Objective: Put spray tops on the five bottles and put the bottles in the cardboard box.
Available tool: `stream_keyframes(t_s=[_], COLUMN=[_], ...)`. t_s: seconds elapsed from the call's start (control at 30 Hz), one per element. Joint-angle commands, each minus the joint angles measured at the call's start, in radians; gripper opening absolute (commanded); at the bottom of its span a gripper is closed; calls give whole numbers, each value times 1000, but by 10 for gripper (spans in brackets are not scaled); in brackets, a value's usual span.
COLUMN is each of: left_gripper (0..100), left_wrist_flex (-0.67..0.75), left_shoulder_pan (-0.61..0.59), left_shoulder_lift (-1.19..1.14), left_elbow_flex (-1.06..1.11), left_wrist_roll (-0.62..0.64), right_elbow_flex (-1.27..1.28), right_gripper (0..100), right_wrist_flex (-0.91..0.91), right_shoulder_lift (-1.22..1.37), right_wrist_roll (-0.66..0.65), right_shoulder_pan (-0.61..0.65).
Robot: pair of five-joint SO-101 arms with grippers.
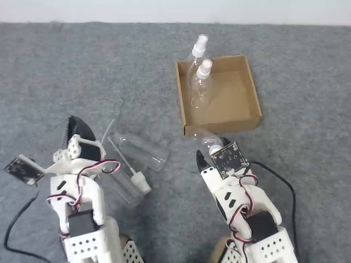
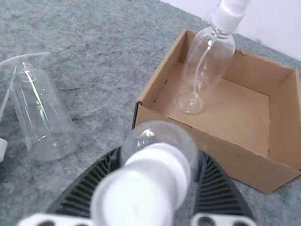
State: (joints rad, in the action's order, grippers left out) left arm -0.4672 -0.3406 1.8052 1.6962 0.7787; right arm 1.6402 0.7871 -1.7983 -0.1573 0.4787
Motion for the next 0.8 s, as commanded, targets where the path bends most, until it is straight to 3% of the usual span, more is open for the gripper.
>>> stream_keyframes(t_s=[0.0,0.63,0.77], left_gripper=[11,12,12], left_wrist_flex=[69,132,120], left_shoulder_pan=[-26,-6,18], left_shoulder_lift=[15,18,15], left_elbow_flex=[-12,-12,-12], left_wrist_roll=[-11,-11,-135], right_elbow_flex=[-29,-28,-28], right_gripper=[112,111,111], right_wrist_flex=[5,45,45], right_shoulder_lift=[-18,-18,-18], right_wrist_roll=[6,6,6], right_shoulder_pan=[-10,-54,-59])
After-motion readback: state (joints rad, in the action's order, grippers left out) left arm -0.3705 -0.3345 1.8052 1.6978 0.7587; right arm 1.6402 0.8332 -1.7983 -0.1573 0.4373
